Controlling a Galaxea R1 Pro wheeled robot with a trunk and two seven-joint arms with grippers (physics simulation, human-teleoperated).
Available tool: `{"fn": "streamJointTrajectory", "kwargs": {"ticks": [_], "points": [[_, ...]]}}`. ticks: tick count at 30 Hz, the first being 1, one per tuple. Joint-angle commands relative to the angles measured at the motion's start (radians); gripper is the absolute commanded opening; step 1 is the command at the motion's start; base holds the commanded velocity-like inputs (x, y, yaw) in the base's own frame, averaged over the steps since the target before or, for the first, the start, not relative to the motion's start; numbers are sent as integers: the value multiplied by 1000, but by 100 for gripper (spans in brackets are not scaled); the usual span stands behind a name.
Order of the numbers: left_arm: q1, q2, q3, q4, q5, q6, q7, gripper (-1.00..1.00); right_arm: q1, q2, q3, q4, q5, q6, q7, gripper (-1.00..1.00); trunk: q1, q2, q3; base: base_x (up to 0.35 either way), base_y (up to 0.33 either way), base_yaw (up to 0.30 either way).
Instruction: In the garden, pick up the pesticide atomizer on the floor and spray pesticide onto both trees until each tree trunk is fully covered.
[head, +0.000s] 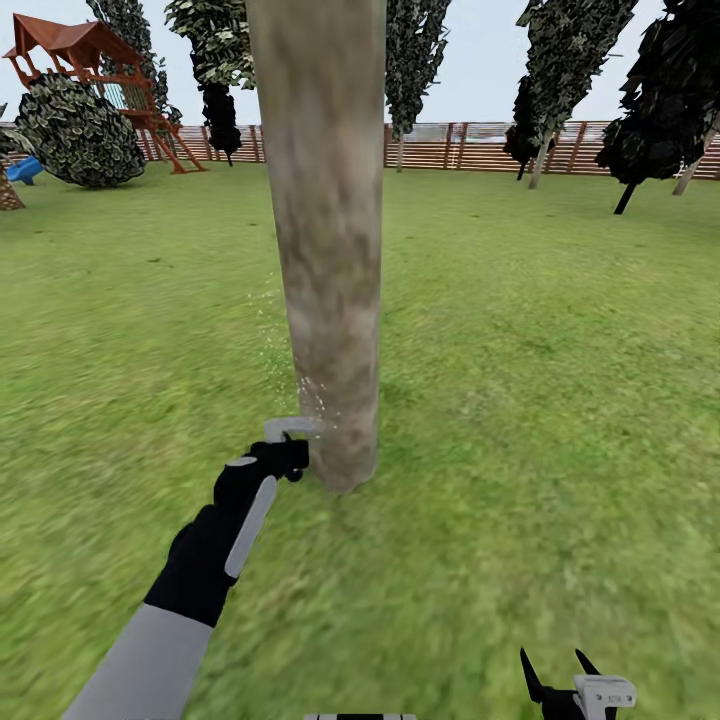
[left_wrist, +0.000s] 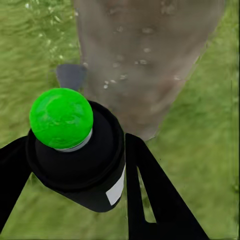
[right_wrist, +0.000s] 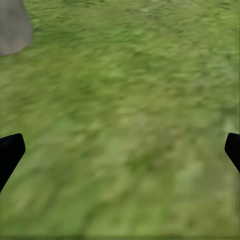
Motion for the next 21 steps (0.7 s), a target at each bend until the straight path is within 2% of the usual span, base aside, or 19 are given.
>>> {"fn": "streamJointTrajectory", "kwargs": {"ticks": [1,2,4,6,8,10,11,13,15,20,21], "points": [[-1,-1,-29,-9,-8,2,2,-100,0,0,0,-1,0,0,0,100,0,0,0,0,0,0],[-2,-2,-56,-21,-9,11,3,-100,0,0,0,-1,0,0,0,100,0,0,0,0,0,0],[-2,-2,-80,-53,-10,43,4,-100,0,0,0,-1,0,0,0,100,0,0,0,0,0,0],[-2,1,-85,-97,-10,70,5,-100,0,0,0,-1,0,0,0,100,0,0,0,0,0,0],[-1,7,-62,-114,-11,75,5,-100,0,0,0,-2,0,0,0,100,0,0,0,0,0,0],[0,19,18,-122,-5,79,0,-100,0,0,0,-2,0,0,0,100,0,0,0,0,0,0],[-1,24,39,-125,-2,79,-1,-100,0,0,0,-2,0,0,0,100,0,0,0,0,0,0],[1,23,37,-140,-6,80,0,-100,0,0,0,-2,0,0,0,100,0,0,0,0,0,0],[-1,19,-17,-150,-24,79,7,-100,0,0,0,-2,0,0,0,100,0,0,0,-135,0,0],[-5,12,-117,-153,-31,79,9,-100,0,0,0,-2,0,0,0,100,0,0,0,-274,0,0],[-5,14,-121,-154,-31,80,9,-100,0,0,0,-2,0,0,0,100,0,0,0,-55,0,0]]}}
